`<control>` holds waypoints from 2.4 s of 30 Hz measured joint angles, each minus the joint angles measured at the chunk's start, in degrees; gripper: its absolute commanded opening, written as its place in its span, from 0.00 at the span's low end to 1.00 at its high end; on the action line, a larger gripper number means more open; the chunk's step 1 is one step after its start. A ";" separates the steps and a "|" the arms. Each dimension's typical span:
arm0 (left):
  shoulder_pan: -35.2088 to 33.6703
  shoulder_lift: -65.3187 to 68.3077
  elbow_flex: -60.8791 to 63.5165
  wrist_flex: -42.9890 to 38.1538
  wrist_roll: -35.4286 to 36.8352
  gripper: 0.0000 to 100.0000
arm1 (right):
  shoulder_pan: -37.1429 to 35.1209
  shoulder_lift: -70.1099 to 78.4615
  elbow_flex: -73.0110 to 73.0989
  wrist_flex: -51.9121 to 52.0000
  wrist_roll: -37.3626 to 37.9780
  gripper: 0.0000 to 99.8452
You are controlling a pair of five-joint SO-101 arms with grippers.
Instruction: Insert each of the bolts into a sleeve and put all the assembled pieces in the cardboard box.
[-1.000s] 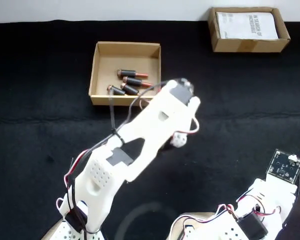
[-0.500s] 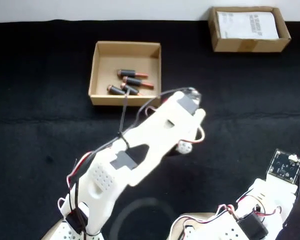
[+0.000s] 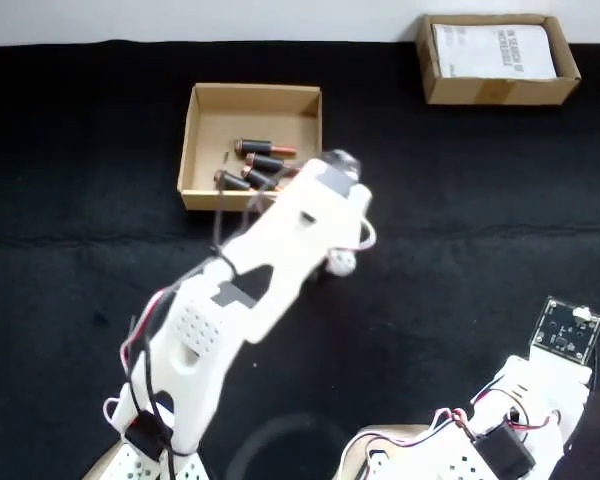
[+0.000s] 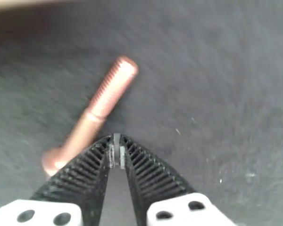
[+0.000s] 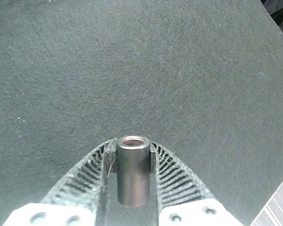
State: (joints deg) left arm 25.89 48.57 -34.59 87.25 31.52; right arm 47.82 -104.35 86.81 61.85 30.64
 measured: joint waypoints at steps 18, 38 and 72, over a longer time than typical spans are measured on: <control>-7.30 -0.79 -26.11 13.19 0.26 0.01 | -4.84 0.00 -0.62 1.49 0.00 0.01; -10.90 -0.62 -8.62 9.41 41.32 0.12 | -5.98 0.00 -0.62 1.85 0.00 0.01; -14.24 9.05 -20.40 6.24 37.80 0.25 | -7.82 0.00 -0.62 5.01 3.08 0.01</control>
State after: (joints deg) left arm 11.65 57.63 -54.99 93.49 69.32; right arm 40.00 -104.35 86.20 66.86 33.71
